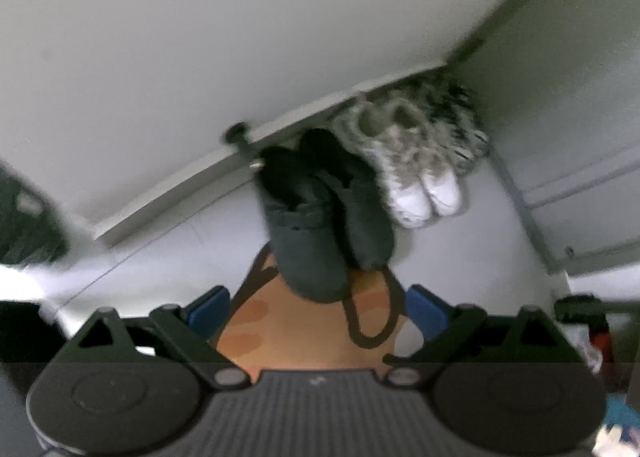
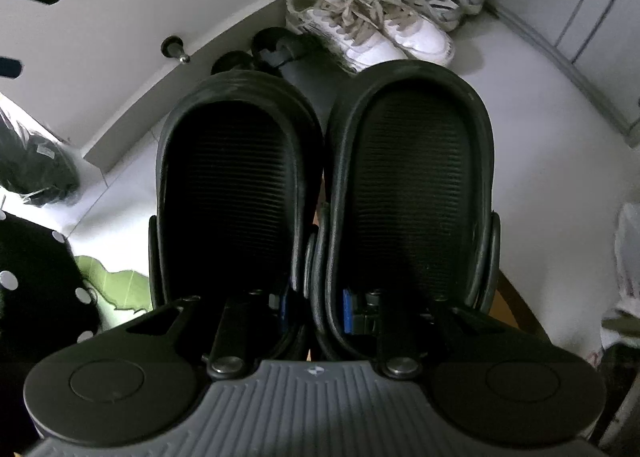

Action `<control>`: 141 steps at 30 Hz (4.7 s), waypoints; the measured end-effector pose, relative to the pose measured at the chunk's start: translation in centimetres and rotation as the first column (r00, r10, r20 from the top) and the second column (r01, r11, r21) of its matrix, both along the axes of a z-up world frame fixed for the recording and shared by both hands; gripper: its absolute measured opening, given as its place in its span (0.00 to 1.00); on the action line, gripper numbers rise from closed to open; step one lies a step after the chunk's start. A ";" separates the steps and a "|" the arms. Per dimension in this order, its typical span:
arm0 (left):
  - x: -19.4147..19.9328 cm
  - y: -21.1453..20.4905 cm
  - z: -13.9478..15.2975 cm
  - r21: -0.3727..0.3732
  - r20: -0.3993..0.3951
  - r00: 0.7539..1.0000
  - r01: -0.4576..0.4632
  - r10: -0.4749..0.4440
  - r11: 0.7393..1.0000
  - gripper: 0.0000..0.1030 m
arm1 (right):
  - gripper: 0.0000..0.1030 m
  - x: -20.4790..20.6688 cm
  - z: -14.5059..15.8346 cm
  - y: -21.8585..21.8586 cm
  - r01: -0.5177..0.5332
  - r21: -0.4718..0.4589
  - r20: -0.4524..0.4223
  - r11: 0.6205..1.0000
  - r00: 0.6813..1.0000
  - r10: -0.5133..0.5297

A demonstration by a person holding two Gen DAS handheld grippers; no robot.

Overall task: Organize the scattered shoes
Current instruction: 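Carry the black clogs with the right tool beside the black slippers, then lower the black clogs beside the slippers and open the right tool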

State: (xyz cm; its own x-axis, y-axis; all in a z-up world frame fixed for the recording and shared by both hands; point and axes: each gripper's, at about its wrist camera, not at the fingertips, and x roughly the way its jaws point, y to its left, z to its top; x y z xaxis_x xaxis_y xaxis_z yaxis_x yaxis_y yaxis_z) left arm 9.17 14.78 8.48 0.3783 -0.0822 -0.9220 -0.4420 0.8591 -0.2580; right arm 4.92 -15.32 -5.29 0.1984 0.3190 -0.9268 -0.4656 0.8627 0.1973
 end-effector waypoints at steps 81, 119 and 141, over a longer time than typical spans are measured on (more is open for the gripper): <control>-16.6 14.7 -19.0 -0.196 0.330 0.855 -0.352 0.400 0.915 0.99 | 0.26 4.6 -11.3 37.5 -0.552 -0.059 0.034 0.832 0.832 0.554; -14.4 12.9 -22.4 -0.110 0.125 0.960 -0.238 0.251 0.965 0.99 | 0.83 4.2 -11.0 23.1 -0.293 0.084 0.101 0.952 0.953 0.285; -14.6 12.4 -23.4 -0.135 0.099 0.957 -0.259 0.273 0.956 0.99 | 0.80 0.8 -12.2 23.6 -0.230 0.121 0.202 0.966 0.958 0.203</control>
State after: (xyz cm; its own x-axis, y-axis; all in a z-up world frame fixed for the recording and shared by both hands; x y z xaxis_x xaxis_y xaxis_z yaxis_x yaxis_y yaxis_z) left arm -5.39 27.22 -14.96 0.5046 -0.0710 -0.8604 -0.6113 0.6744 -0.4142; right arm 5.73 8.32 -17.45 0.2743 0.4989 -0.8221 -0.6784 0.7063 0.2022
